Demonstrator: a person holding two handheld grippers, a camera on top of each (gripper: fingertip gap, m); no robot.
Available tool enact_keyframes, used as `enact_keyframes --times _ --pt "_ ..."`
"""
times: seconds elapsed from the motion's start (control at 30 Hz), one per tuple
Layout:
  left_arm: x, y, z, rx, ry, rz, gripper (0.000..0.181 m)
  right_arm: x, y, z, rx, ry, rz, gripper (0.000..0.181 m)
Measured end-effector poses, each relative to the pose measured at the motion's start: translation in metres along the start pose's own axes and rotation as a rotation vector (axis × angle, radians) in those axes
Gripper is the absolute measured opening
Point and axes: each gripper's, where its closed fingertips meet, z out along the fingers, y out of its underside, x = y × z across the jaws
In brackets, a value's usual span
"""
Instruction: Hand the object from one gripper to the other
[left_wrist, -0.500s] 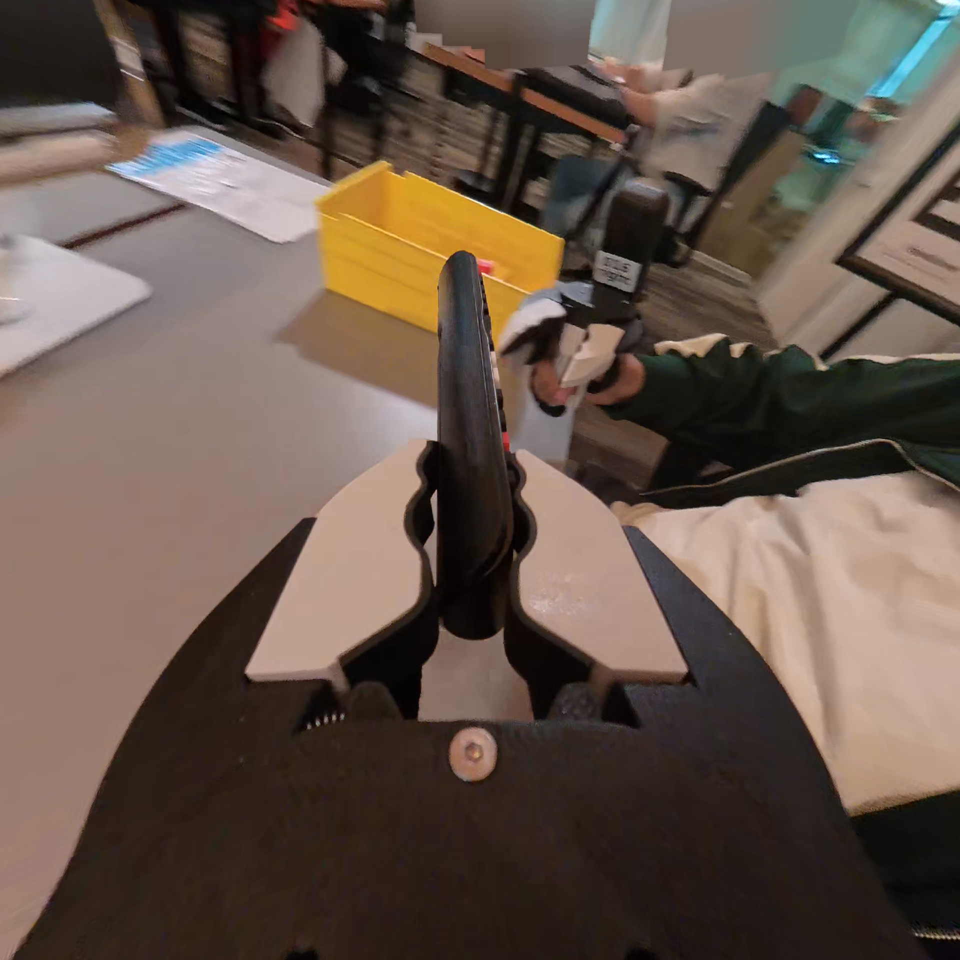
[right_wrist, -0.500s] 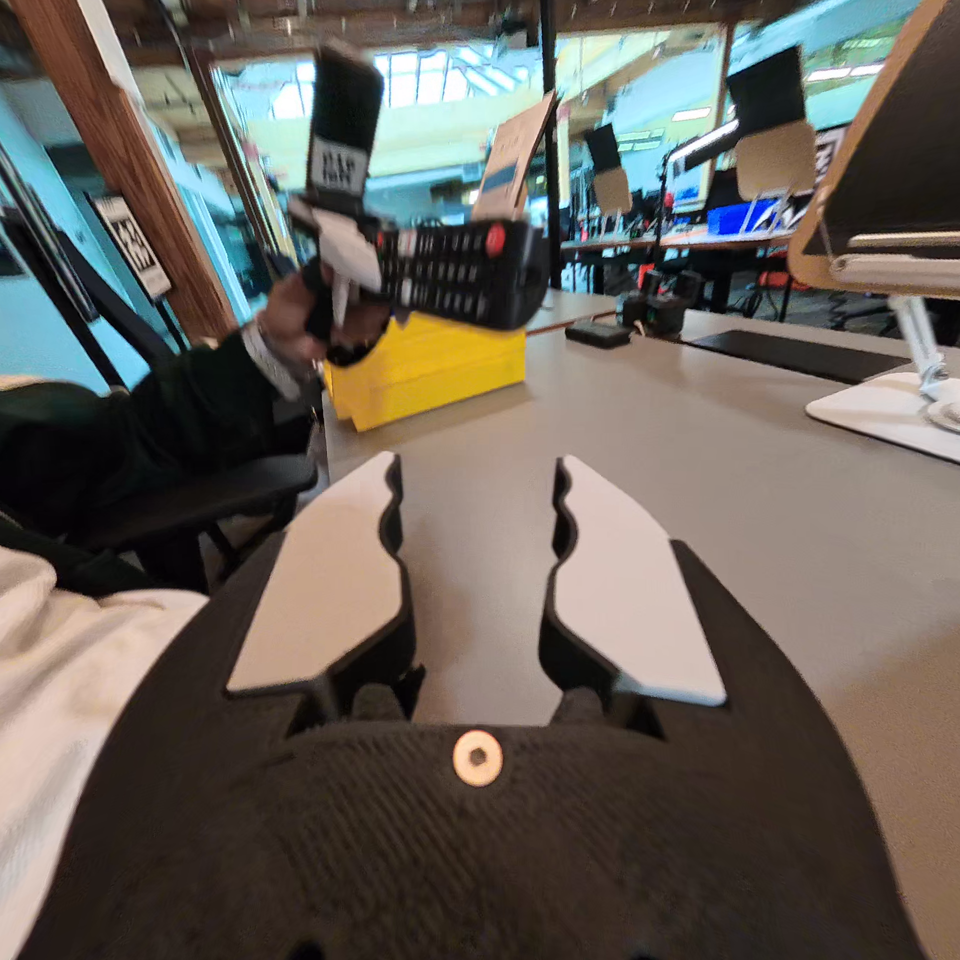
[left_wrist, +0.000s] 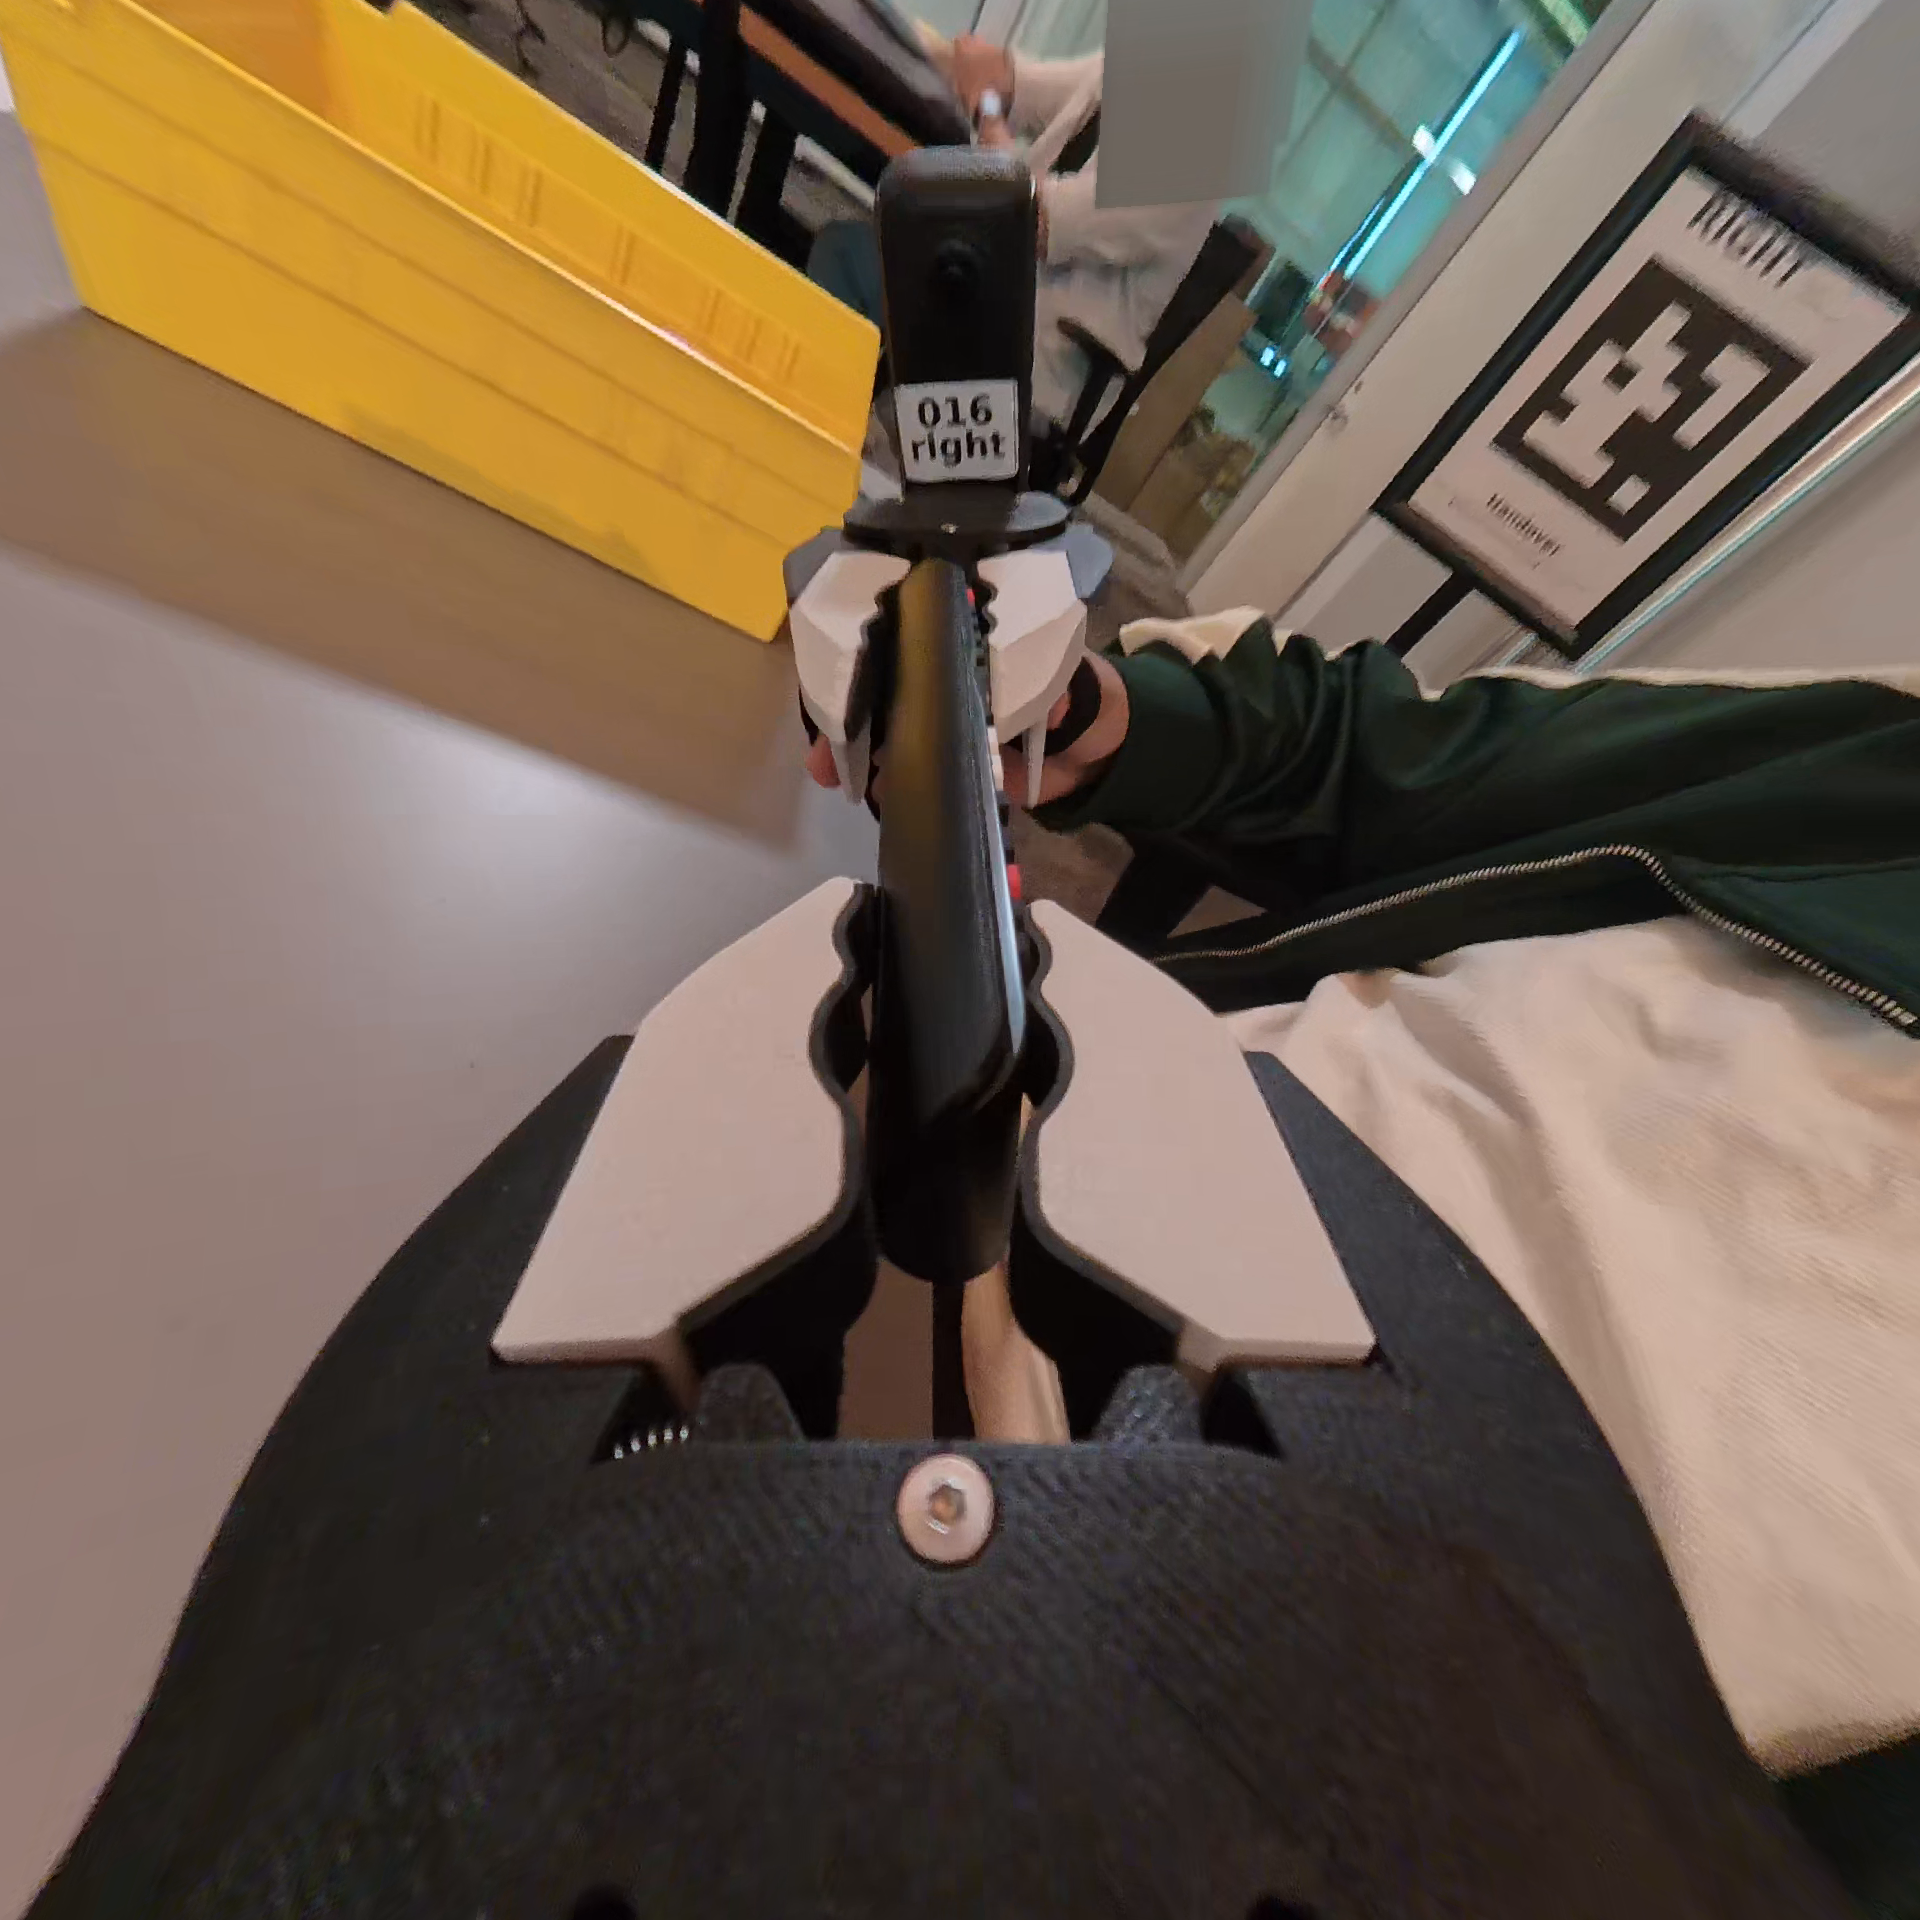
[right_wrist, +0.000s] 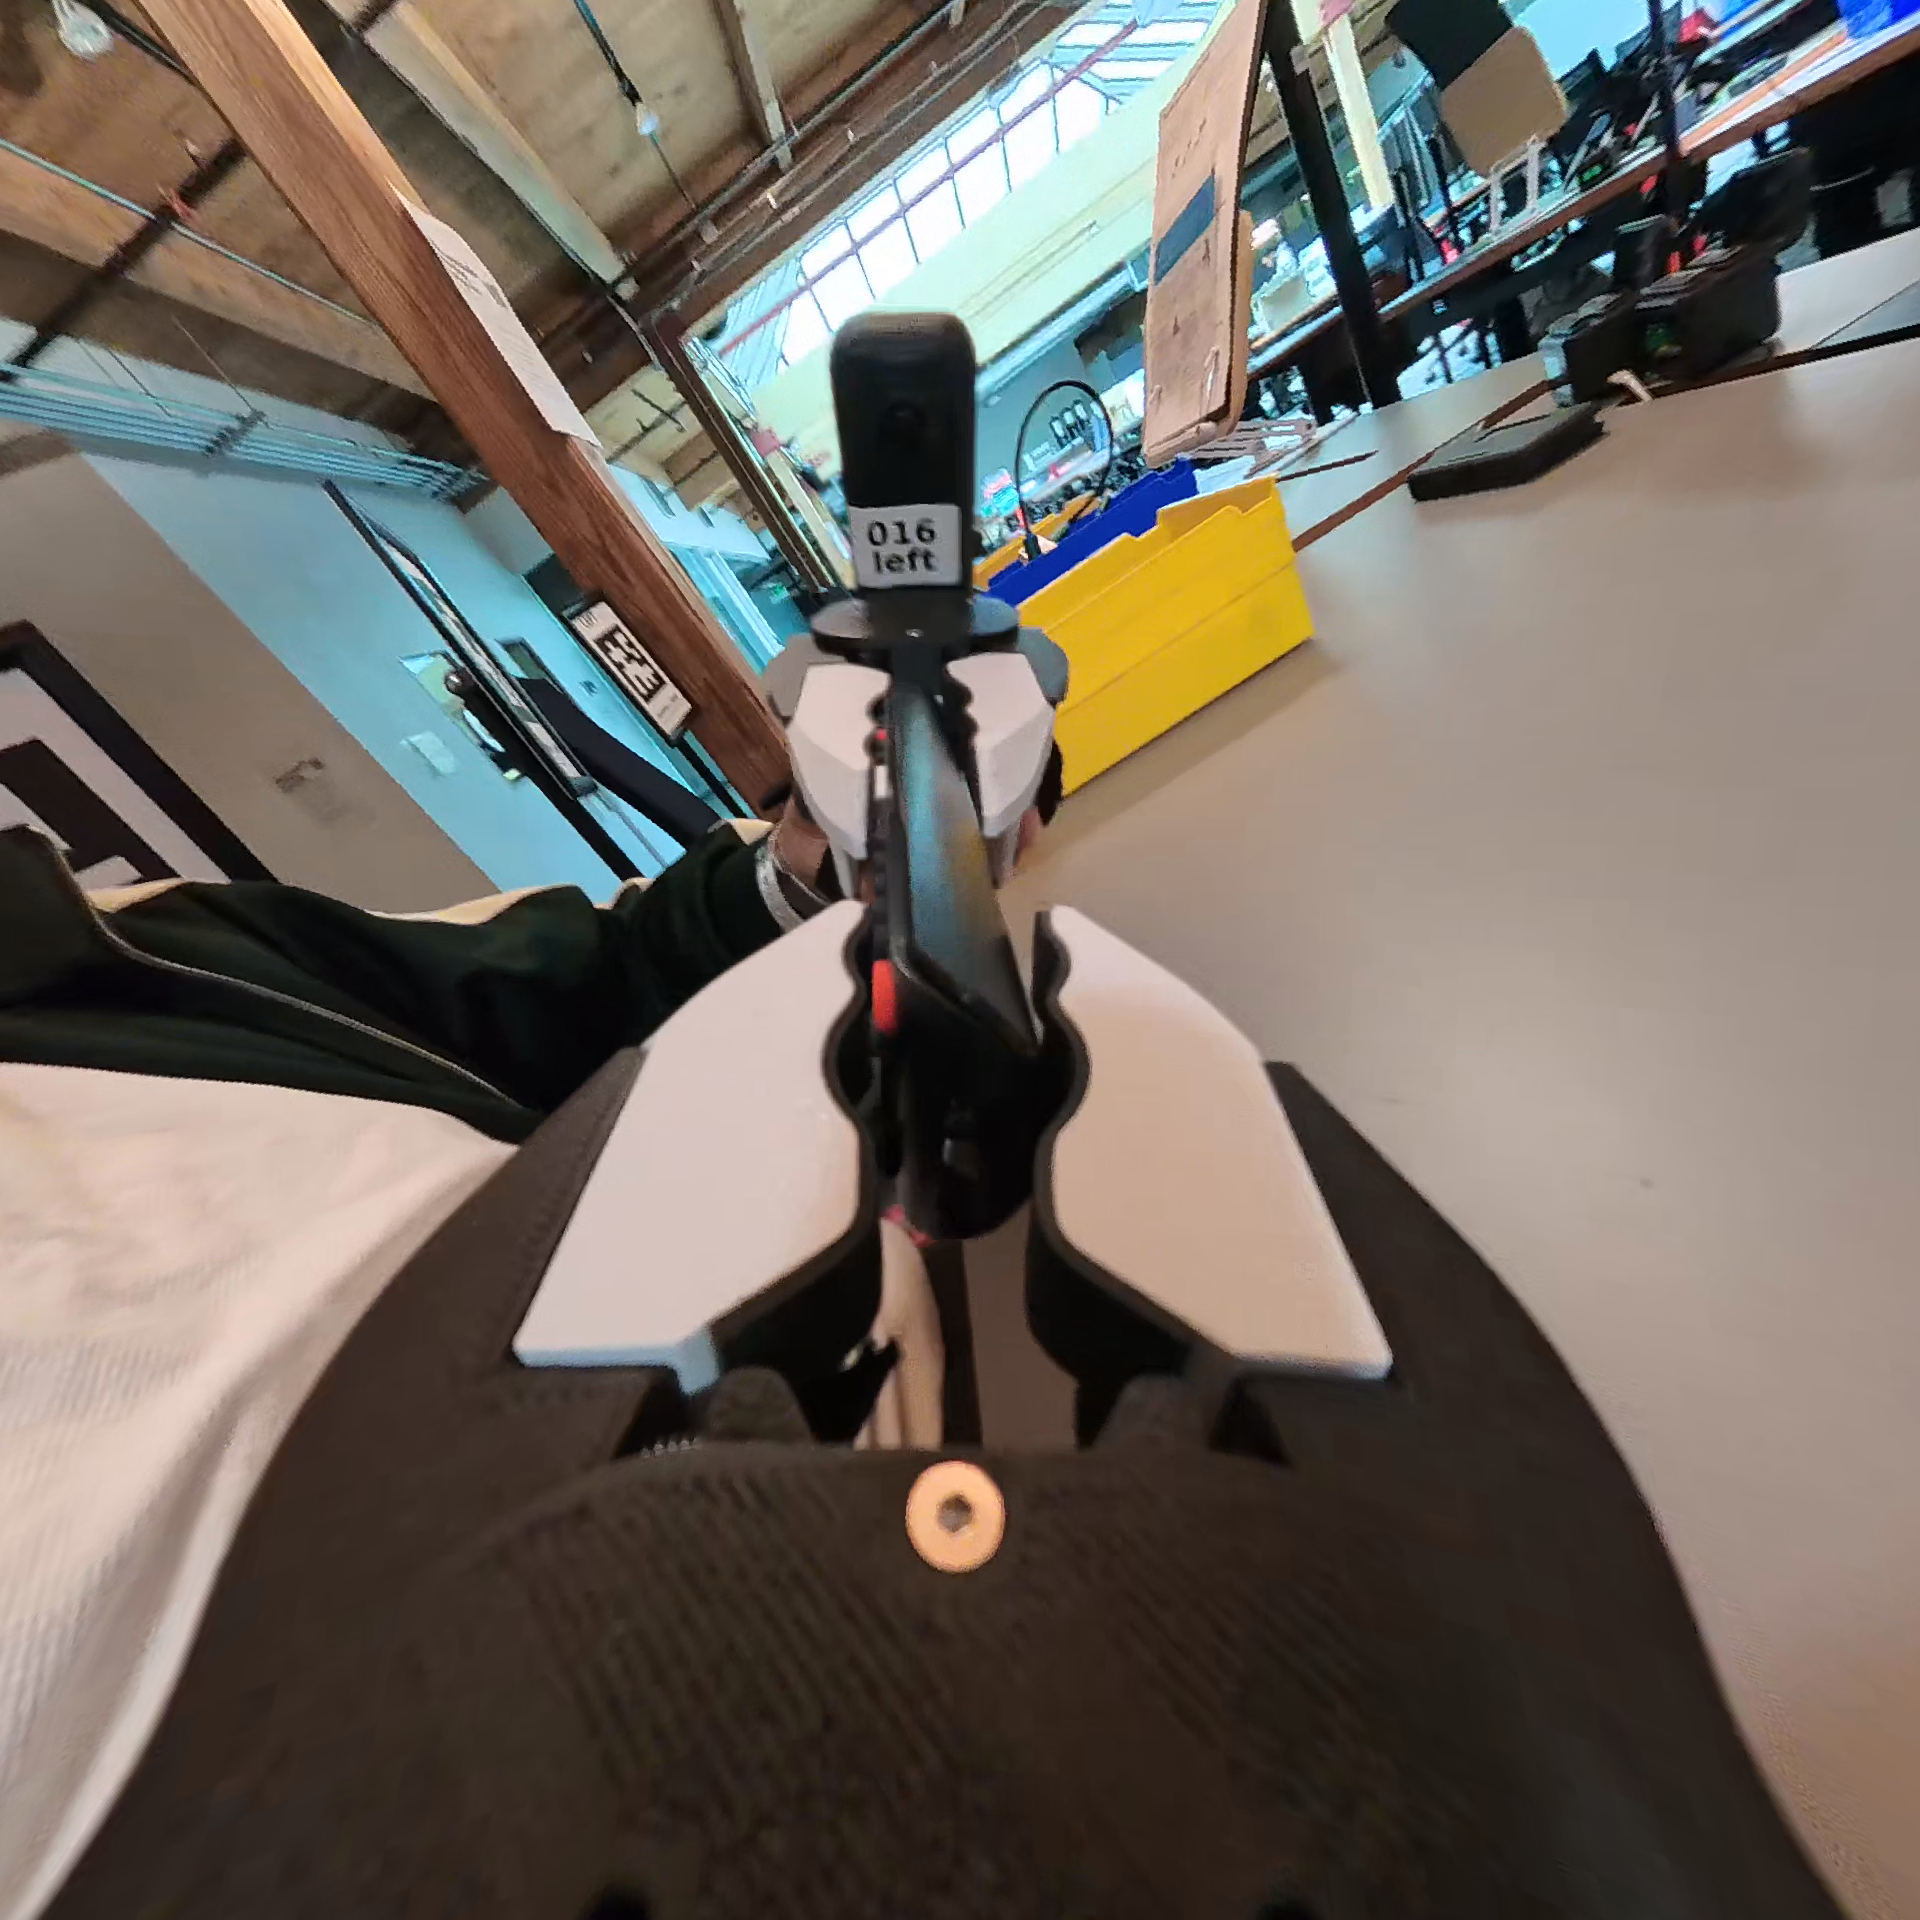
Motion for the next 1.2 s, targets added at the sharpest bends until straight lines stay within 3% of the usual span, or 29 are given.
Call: enact_keyframes --times 0.13,0.33,0.43,0.63,0.8,1.03,1.2 --pt "0.000 -0.007 -0.002 0.099 0.043 -0.011 0.024 -0.004 -0.004 -0.003 0.030 -0.022 0.033 0.025" --pt "0.000 -0.013 -0.001 0.162 0.022 0.054 0.054 0.005 -0.010 -0.014 0.073 0.006 0.099 0.024" --pt "-0.012 -0.011 -0.002 0.159 -0.110 0.205 0.075 0.013 -0.017 -0.022 0.119 0.020 0.153 0.024" --pt "-0.029 -0.008 -0.004 0.090 -0.413 0.686 0.107 0.024 -0.013 -0.031 0.140 -0.031 0.374 0.024" --pt "-0.029 -0.002 0.000 0.056 -0.445 0.810 0.106 0.021 -0.005 -0.025 0.107 -0.095 0.499 0.025" --pt "-0.014 0.004 0.006 0.064 -0.346 0.843 0.081 0.018 0.009 -0.017 0.039 -0.130 0.581 0.025" --pt "-0.023 0.011 0.008 -0.014 -0.402 0.849 0.074 0.022 0.015 -0.015 -0.006 -0.046 0.526 0.024"
